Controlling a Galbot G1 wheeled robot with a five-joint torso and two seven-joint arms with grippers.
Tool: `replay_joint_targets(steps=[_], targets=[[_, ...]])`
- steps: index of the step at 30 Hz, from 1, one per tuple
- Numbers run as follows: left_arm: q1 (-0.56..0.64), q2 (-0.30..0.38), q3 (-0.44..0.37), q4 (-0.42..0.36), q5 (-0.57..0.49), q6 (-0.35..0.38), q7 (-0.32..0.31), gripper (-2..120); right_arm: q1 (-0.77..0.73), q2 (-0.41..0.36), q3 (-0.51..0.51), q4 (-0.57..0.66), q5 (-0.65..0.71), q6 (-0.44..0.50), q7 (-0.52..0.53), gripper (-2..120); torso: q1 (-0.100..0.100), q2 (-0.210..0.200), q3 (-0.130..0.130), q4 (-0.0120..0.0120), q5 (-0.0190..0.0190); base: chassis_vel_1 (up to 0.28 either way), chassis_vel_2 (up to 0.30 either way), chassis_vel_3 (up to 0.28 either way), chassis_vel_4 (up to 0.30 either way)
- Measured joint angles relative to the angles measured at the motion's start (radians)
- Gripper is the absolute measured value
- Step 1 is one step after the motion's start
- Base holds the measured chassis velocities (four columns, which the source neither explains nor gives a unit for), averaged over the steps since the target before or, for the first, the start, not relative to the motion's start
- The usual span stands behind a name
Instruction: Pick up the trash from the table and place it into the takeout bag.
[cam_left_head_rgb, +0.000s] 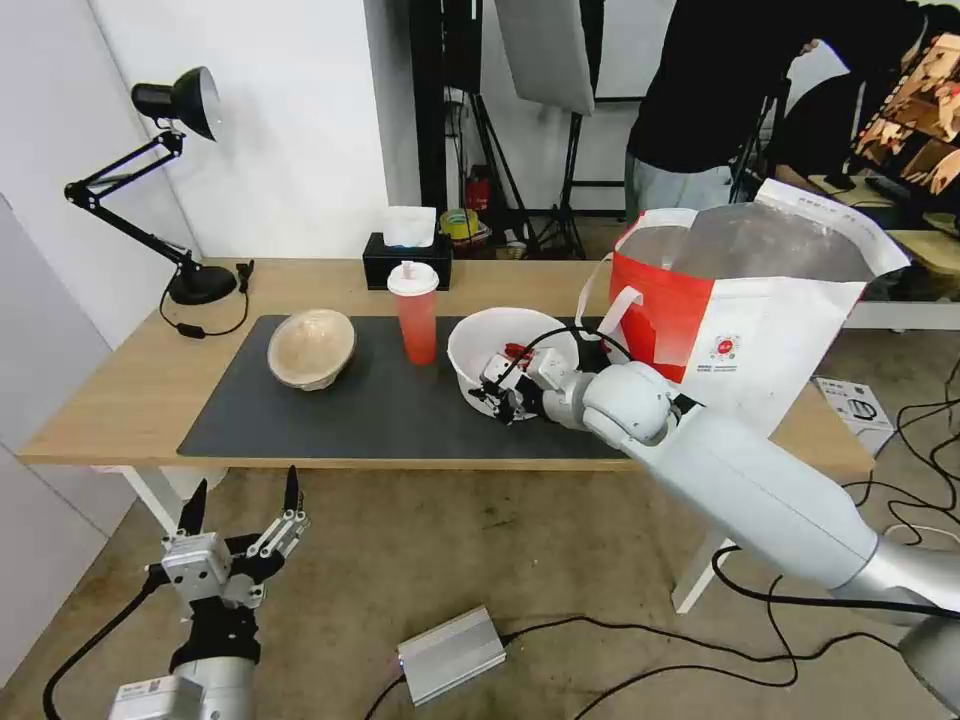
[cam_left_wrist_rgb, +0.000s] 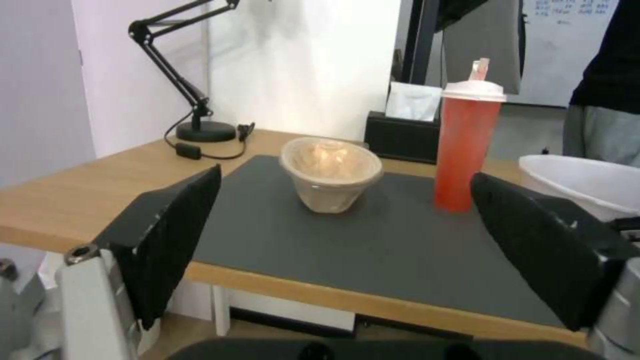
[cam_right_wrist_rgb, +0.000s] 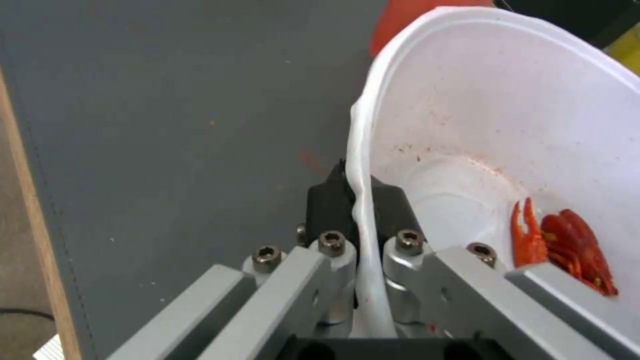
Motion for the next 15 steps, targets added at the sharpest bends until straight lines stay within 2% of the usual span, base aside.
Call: replay_joint_targets(steps=[7, 15], targets=[[0.0, 0.0, 0.0, 0.0, 0.0, -0.001, -0.001, 100, 0.003, -0.016, 0.024, 0.014, 0.018, 0.0, 0.008, 0, 0.0, 0.0, 0.0, -0.0001, 0.0, 0.0, 0.0, 0.0, 0.0], [0.0, 0.0, 0.0, -0.003, 0.0, -0.002, -0.003, 100, -0.018, -0.061, 0.081, 0.087, 0.019, -0.002, 0.014, 0, 0.0, 0.0, 0.0, -0.0002, 0.0, 0.0, 0.0, 0.0, 0.0]])
